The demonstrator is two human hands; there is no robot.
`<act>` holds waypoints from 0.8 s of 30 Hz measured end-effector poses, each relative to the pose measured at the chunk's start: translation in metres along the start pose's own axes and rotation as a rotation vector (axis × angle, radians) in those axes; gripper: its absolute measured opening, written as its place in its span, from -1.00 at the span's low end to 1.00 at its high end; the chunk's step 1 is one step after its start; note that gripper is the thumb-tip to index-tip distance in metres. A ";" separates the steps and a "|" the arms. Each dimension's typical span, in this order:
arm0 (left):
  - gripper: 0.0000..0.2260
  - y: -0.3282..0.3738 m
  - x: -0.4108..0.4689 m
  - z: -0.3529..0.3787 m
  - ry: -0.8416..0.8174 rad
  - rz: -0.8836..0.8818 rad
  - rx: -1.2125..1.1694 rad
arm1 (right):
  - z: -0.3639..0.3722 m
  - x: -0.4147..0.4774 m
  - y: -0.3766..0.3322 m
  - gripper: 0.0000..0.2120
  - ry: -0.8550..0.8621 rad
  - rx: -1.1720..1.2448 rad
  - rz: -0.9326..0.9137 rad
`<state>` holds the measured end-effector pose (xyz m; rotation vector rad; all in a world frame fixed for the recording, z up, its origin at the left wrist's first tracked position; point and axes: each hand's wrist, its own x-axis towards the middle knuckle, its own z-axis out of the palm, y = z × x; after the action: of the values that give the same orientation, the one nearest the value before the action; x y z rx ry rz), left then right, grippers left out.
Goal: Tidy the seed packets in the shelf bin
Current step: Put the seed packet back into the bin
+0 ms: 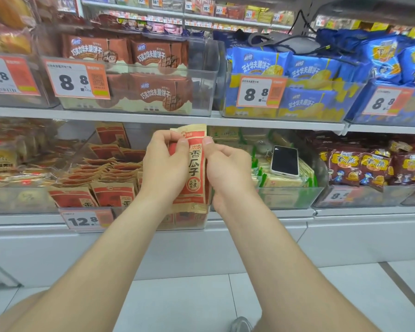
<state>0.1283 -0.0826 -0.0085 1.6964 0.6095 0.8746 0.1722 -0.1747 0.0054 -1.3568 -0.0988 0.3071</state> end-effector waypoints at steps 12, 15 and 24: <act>-0.65 0.017 -0.020 -0.005 -0.192 -0.207 -0.373 | 0.003 -0.007 -0.001 -0.89 -0.141 -0.023 -0.115; -0.73 0.020 -0.025 0.000 -0.168 -0.217 -0.417 | 0.004 -0.008 -0.002 -0.85 -0.094 -0.060 -0.177; -0.84 0.034 -0.027 -0.015 -0.229 -0.301 -0.586 | -0.007 -0.011 -0.013 -0.84 -0.157 -0.156 -0.215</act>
<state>0.0994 -0.1046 0.0199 1.1158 0.3863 0.5582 0.1659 -0.1865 0.0176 -1.4611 -0.4040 0.2280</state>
